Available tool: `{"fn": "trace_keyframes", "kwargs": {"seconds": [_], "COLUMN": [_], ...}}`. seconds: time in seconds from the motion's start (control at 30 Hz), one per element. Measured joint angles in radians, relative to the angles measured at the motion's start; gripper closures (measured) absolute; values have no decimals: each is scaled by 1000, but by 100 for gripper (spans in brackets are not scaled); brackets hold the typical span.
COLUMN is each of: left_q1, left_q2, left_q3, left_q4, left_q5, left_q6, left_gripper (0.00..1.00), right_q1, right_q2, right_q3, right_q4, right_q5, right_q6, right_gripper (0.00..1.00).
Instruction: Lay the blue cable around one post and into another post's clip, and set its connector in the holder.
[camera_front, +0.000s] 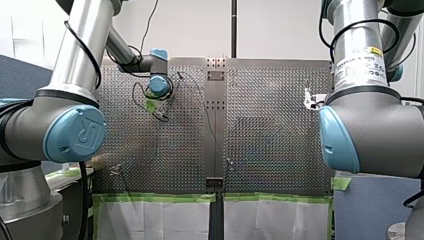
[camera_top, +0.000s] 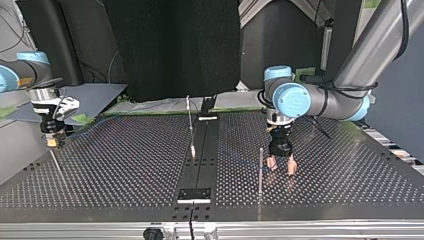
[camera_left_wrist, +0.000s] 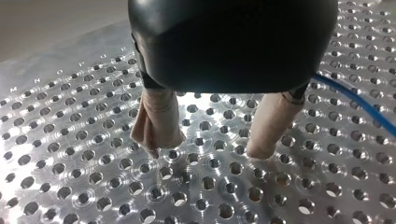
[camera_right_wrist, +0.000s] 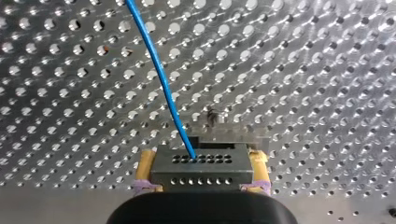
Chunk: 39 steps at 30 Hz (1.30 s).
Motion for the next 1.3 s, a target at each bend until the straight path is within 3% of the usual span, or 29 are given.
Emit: {"fn": "trace_keyframes", "kwargs": {"seconds": [0.3, 1.3], "left_q1": [0, -3], "left_q2": [0, 0], "left_q3": [0, 0], "left_q4": [-1, -3], "left_q5": [0, 0], "left_q6": [3, 17], "left_gripper": [0, 0], "right_q1": [1, 2], "right_q2": [1, -2], "right_q3": [-1, -18], "right_q4": [-31, 4], "right_q5": [-13, -12], "right_q6": [12, 10], "right_gripper": [100, 100]}}
